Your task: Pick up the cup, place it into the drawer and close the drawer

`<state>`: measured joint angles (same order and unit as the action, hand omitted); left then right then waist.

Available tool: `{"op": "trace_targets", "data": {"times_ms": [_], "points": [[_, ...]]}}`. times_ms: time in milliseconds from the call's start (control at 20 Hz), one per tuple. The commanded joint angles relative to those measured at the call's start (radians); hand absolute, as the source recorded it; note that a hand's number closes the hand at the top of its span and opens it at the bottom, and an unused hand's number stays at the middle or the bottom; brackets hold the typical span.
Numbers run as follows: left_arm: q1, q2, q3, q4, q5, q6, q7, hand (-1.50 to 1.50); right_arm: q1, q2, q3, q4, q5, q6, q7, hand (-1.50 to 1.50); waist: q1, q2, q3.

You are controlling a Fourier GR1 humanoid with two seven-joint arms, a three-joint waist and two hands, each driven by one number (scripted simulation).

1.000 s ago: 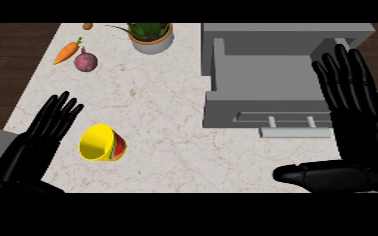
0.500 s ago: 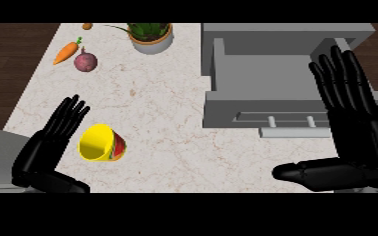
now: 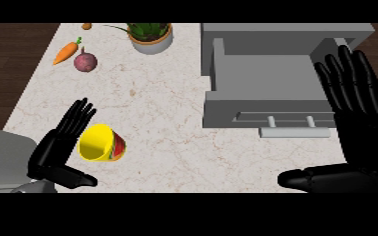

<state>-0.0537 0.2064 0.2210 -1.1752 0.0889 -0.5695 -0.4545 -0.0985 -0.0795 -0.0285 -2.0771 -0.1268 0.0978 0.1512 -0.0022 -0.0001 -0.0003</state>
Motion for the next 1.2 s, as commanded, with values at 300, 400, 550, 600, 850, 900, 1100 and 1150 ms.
{"op": "trace_targets", "data": {"times_ms": [300, 400, 550, 600, 850, 900, 1100, 1150], "points": [[-0.076, -0.013, -0.01, 0.226, -0.078, 0.072, -0.179, -1.5, 0.019, 0.028, 0.02, -0.005, 0.008, -0.011, -0.003, -1.5, 0.0, 0.0, 0.0], [-0.053, 0.035, 0.006, 0.237, -0.061, 0.026, -0.183, -1.5, 0.044, 0.017, 0.03, -0.022, 0.018, 0.014, -0.012, -1.5, 0.001, 0.0, 0.0], [-0.153, 0.047, 0.007, 0.467, -0.131, 0.068, -0.342, -1.5, 0.019, 0.004, 0.003, 0.047, -0.002, 0.035, -0.036, -1.5, -0.004, 0.002, 0.0], [-0.065, 0.07, 0.009, 0.311, -0.072, 0.013, -0.243, -1.5, -0.041, -0.025, -0.058, -0.027, -0.074, 0.01, 0.096, -1.5, 0.002, 0.0, 0.0], [-0.194, 0.069, -0.019, 0.551, -0.142, 0.053, -0.382, -1.5, -0.068, 0.008, -0.004, 0.01, -0.014, -0.016, 0.066, -1.5, -0.002, 0.001, -0.001], [-0.187, 0.041, -0.03, 0.534, -0.137, 0.064, -0.364, -1.5, 0.058, 0.001, 0.015, -0.035, 0.002, 0.037, -0.008, -1.5, -0.004, 0.0, 0.0], [-0.257, 0.053, -0.03, 0.671, -0.151, 0.055, -0.441, -1.5, -0.023, 0.005, -0.001, -0.011, -0.02, 0.007, 0.047, -1.5, -0.008, 0.003, -0.001], [-0.192, 0.046, -0.048, 0.567, -0.144, 0.051, -0.451, -1.5, 0.015, 0.026, 0.025, -0.007, 0.014, 0.007, -0.01, -1.5, -0.001, 0.001, 0.0]]}}
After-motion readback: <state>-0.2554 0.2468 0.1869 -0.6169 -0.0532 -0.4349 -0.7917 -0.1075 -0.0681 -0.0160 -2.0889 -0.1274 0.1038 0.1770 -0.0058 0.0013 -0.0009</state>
